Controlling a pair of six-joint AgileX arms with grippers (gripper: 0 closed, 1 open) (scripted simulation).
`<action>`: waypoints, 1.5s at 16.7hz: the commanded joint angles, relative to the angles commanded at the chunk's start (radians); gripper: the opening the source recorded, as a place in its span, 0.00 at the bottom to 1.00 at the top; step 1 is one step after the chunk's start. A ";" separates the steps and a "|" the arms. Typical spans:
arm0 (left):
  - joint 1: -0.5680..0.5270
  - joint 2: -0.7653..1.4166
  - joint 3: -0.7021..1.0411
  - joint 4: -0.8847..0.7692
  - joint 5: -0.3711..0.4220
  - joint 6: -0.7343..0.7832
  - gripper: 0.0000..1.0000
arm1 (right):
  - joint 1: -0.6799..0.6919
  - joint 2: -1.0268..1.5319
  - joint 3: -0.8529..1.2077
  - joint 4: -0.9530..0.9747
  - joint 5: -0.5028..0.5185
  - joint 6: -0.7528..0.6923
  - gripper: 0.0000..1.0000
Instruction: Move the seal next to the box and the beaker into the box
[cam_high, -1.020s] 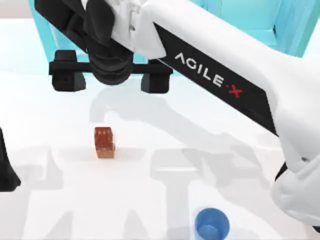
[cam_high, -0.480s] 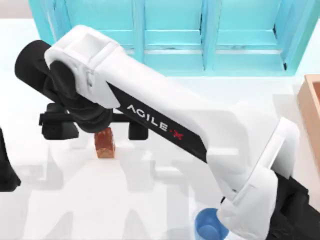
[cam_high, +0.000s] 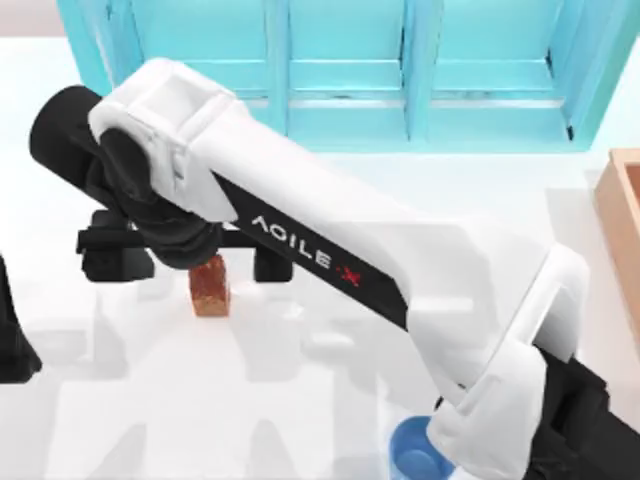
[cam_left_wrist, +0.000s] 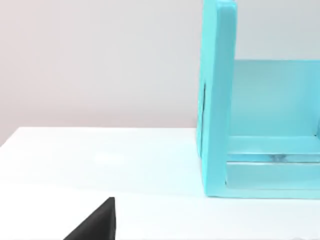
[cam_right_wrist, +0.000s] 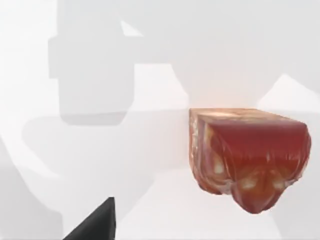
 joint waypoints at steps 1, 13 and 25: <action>0.000 0.000 0.000 0.000 0.000 0.000 1.00 | -0.003 0.034 0.035 -0.001 0.000 -0.003 1.00; 0.000 0.000 0.000 0.000 0.000 0.000 1.00 | -0.029 0.249 0.254 0.003 -0.001 -0.029 0.85; 0.000 0.000 0.000 0.000 0.000 0.000 1.00 | -0.029 0.249 0.254 0.003 -0.001 -0.029 0.00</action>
